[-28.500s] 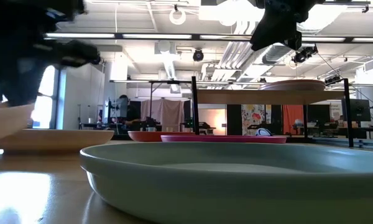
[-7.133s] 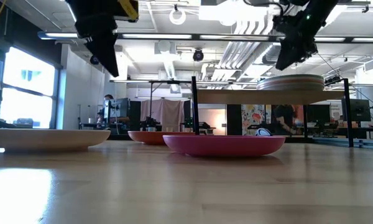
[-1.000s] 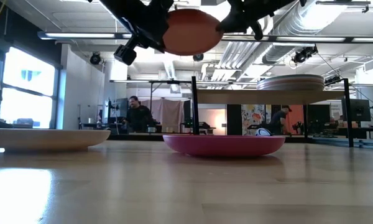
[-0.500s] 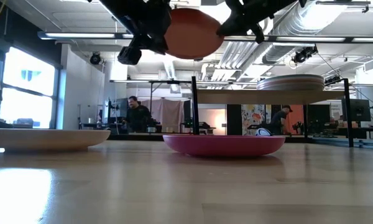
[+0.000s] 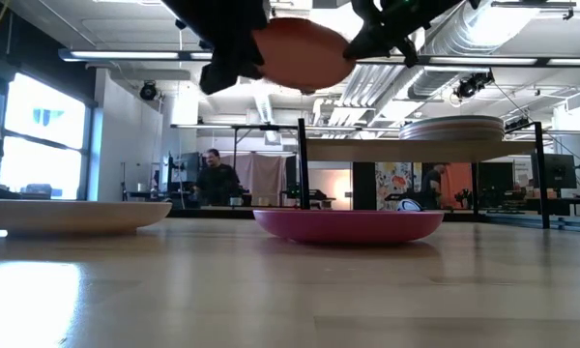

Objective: Place and stack plates onto a shelf
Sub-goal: Put the orange plate on the shelf

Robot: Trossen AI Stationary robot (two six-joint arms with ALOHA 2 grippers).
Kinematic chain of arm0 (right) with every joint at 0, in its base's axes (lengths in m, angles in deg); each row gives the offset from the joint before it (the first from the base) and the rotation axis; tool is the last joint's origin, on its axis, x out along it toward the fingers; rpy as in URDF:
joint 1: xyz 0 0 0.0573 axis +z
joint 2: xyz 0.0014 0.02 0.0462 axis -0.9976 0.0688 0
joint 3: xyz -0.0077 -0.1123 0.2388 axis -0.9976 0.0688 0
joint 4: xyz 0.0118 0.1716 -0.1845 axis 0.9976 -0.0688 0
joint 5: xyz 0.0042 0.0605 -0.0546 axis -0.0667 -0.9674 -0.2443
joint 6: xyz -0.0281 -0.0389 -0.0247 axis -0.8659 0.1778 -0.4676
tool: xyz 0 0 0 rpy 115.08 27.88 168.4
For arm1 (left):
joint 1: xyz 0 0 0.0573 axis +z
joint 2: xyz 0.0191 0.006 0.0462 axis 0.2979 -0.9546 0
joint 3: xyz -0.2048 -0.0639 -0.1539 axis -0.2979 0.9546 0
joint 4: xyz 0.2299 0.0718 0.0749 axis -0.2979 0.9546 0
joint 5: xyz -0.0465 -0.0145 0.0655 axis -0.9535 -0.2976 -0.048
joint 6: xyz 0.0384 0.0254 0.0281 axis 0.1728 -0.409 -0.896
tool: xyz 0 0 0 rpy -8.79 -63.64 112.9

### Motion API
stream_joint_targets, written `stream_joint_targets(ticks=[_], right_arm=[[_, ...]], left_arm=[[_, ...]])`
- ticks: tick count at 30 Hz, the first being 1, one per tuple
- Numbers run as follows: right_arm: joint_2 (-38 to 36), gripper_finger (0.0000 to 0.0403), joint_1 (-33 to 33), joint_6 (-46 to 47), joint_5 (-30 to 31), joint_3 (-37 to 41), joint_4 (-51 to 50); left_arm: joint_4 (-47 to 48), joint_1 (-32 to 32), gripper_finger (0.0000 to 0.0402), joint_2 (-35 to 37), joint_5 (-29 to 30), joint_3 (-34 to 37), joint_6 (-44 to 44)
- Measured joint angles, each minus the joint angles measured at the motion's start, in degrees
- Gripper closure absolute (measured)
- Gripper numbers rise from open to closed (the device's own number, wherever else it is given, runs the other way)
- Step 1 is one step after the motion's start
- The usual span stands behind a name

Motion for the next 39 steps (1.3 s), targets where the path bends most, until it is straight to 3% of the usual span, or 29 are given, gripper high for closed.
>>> stream_joint_targets(ticks=[7,18,25,32,39], right_arm=[[-2.0,0.0402,-2.3,0.1,-0.7,0.0,-0.8],[-4.8,0.0402,-10.2,-0.3,-1.1,0.0,-4.7],[-4.8,0.0403,-18.4,-0.1,-8.6,0.0,-4.6],[-4.8,0.0403,-27.1,0.1,-19.7,0.0,-7.1],[-3.5,0.0403,-30.8,1.0,-25.1,0.0,-14.8]], left_arm=[[-8.3,-2.3,0.0279,0.0,2.9,0.0,2.3],[-8.1,-3.9,0.0280,0.1,5.5,0.0,8.9],[-7.4,-5.0,0.0282,0.1,9.3,0.0,11.5],[-7.4,-7.6,0.0282,0.1,11.2,0.0,14.7],[-7.4,-9.5,0.0282,0.1,11.2,0.0,17.0]])
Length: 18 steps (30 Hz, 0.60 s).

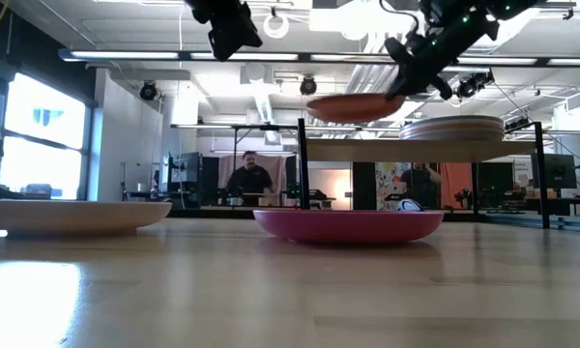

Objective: Place and stack plates onto a shelf
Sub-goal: Put the orange plate on the shelf

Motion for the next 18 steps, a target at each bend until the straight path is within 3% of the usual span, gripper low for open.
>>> stream_joint_targets(ticks=[18], right_arm=[[7.8,0.0403,-0.1,-0.6,-0.5,0.0,-1.6]], left_arm=[[1.0,-0.3,0.0282,-0.1,0.0,0.0,0.2]])
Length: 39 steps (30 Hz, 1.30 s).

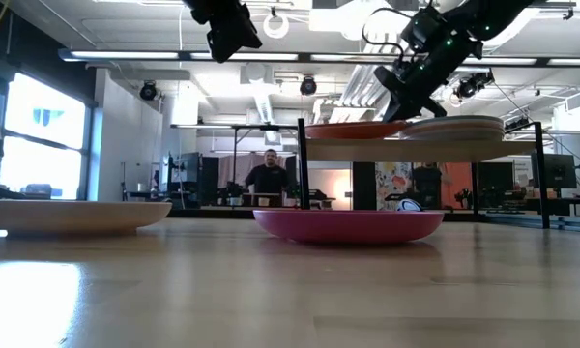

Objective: Place and stack plates onto a shelf
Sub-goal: Put the orange plate on the shelf

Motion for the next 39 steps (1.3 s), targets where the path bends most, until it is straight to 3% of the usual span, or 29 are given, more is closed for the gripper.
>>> stream_joint_targets(ticks=[39], right_arm=[[2.3,0.0399,-0.1,-4.4,1.0,0.0,1.7]], left_arm=[[0.0,0.0,0.0282,0.0,-0.1,0.0,-0.1]])
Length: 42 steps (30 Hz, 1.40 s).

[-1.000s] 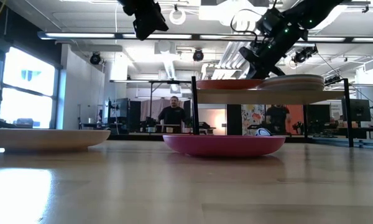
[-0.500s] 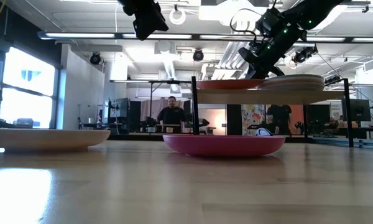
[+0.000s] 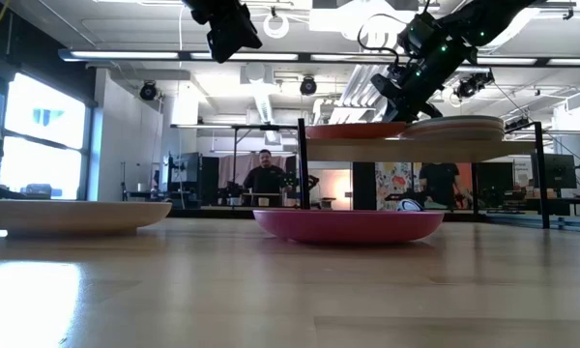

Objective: Place and stack plates onto a shelf
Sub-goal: Put the orange plate on the shelf, then adjust the stacked plates on the shelf

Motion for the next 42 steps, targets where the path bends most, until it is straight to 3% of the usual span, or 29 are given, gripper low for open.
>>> stream_joint_targets(ticks=[9,13,20,27,35,42], right_arm=[[0.0,0.0317,0.0,1.0,0.1,0.0,-0.3],[-0.4,0.0299,0.0,0.7,1.7,0.0,0.3],[-5.5,0.0297,0.4,1.7,-2.6,-0.1,-2.2],[-11.0,0.0297,4.1,6.1,-6.8,-0.1,-14.9],[-12.6,0.0297,9.8,9.5,-7.0,-0.1,-22.7],[-12.6,0.0298,10.2,10.7,-4.8,-0.1,-24.7]], left_arm=[[0.0,0.0,0.0282,0.0,0.0,0.0,0.0],[0.0,0.0,0.0282,0.0,0.0,0.0,0.0],[0.0,0.0,0.0282,0.0,0.0,0.0,0.0],[0.0,0.0,0.0282,0.0,0.0,0.0,0.2],[0.0,0.0,0.0282,0.0,0.0,0.0,0.2],[0.0,0.0,0.0282,0.0,0.0,0.0,0.2]])
